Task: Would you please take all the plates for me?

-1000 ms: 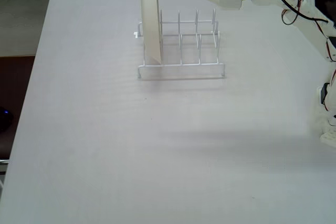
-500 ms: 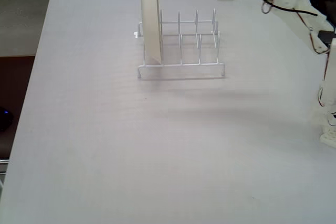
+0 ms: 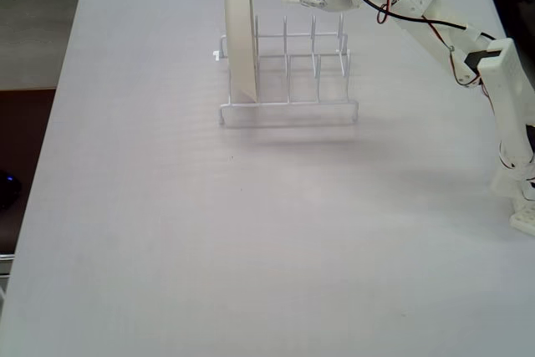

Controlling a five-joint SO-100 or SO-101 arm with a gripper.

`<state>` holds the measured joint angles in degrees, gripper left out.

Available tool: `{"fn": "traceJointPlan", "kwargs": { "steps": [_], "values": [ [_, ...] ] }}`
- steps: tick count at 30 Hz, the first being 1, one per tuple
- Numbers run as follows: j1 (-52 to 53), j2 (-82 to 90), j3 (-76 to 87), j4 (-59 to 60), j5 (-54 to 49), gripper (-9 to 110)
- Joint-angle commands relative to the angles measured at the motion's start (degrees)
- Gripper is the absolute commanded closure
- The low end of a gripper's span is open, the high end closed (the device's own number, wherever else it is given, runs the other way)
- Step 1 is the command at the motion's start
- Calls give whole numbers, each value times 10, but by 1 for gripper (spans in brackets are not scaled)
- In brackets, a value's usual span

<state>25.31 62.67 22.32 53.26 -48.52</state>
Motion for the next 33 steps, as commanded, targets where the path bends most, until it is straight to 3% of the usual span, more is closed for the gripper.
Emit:
{"fn": "traceJointPlan", "kwargs": {
  "steps": [1, 10, 20, 27, 29, 33],
  "values": [
    [4, 7, -44, -43, 3, 55],
    [3, -37, -44, -105, 36, 54],
    [2, -76, -44, -188, 85, 63],
    [-2, -97, -64, -207, 121, 85],
    [-4, -117, -97, -212, 147, 102],
    [-6, -127, -121, -216, 154, 102]
  ]
}}
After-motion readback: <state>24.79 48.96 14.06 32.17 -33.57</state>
